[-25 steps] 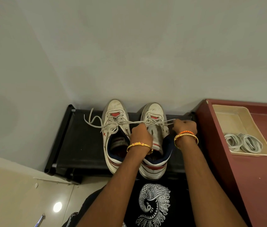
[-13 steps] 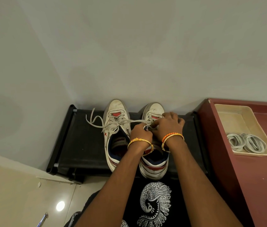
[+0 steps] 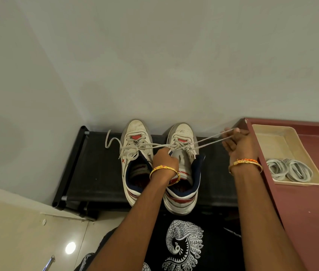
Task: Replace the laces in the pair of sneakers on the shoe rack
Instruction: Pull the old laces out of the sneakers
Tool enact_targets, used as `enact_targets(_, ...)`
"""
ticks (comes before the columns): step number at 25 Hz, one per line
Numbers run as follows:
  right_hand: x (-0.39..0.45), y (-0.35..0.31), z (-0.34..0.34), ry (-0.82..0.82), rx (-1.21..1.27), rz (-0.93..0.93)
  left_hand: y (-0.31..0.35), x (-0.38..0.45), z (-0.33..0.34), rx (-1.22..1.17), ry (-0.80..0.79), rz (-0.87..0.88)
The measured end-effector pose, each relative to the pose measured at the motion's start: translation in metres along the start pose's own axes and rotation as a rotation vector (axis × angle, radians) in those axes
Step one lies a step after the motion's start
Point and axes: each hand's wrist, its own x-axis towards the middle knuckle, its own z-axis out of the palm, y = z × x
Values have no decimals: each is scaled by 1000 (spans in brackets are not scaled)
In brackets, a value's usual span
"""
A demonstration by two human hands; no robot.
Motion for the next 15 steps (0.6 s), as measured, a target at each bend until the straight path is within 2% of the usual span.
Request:
enact_targets(1,0,2,1,-19,84,56,0,0,0,3,0,-1)
enact_targets(2,-4,4,6,-44,62,55,0,0,1,-1,1,-1)
enact_targets(3,-8,7,14,-82,-89,-4,0,1,1,-8,3,0)
enact_targets(6,-23,27,36,-330,-898,-304,-1,1,1,-12,-2,12)
enact_targets(7,-26,36,43,-411,-1129,-355,-2,2,2,-11,-4,15)
enact_targets(9,-30,47,54,-465,-1428,-373,-2,2,1,-3,-9,25)
enact_targets(12,-34,50,63,-455,-1562,-379,-3,2,0,4,-16,36)
enact_targets(15,-34,45,57,-451,-1474,-340,-2,1,0,-9,-23,29)
